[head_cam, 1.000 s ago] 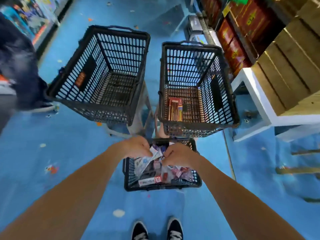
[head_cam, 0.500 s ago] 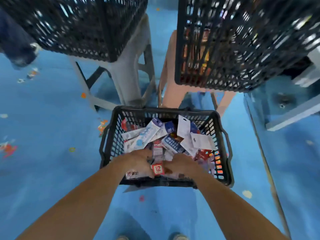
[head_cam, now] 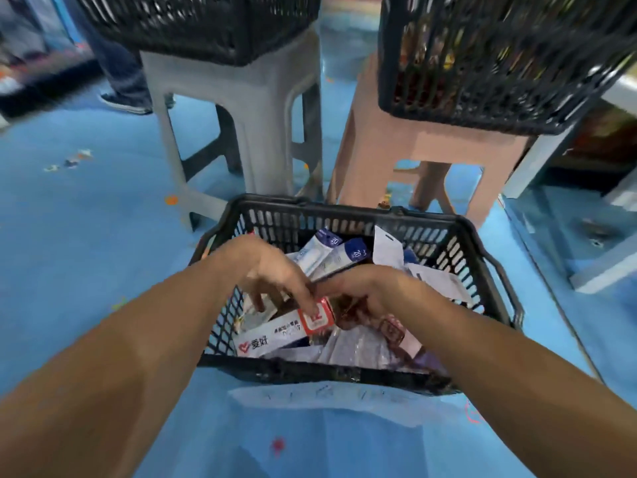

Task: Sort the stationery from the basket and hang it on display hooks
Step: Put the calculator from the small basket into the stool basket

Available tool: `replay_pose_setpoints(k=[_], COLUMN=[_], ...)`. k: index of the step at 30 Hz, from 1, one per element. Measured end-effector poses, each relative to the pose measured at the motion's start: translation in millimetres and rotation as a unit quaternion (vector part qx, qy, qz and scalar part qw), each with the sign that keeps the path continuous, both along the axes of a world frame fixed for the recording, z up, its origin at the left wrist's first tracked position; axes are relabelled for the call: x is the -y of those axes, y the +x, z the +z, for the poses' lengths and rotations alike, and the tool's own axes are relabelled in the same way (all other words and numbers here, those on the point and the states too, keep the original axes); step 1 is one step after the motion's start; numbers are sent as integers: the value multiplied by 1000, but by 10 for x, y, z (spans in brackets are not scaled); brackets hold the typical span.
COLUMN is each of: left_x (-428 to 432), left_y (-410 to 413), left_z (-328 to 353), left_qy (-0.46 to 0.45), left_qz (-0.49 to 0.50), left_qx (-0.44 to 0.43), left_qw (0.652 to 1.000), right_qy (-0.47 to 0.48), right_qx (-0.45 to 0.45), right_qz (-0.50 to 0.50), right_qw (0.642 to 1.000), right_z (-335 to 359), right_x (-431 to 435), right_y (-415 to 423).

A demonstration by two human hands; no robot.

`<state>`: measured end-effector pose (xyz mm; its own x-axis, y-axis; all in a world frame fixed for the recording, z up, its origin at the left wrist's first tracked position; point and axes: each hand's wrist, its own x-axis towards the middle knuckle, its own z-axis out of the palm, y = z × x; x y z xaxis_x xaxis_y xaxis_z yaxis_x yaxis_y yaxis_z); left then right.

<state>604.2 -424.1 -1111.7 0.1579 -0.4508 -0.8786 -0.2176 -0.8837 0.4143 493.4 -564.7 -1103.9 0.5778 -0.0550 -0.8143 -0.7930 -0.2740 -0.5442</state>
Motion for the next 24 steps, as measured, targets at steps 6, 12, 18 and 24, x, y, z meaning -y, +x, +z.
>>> replay_pose_setpoints(k=[6,12,18,24], left_x=[-189,-365,-342,-353], left_y=[162,245,268,381], left_z=[166,124,101,28], left_qy=[-137,-184,-253,-311], left_qz=[149,137,239,346], left_qx=[12,-72,-22,18], left_qw=[979,971,937,885], right_qy=[-4,83,-147,-494], right_qx=[184,296,358,209], right_qz=[7,-56,-197,206], right_qw=[983,950,901,819], right_z=[196,411,183,-210], right_x=[87,291,491,434], right_y=[156,119,135,-89])
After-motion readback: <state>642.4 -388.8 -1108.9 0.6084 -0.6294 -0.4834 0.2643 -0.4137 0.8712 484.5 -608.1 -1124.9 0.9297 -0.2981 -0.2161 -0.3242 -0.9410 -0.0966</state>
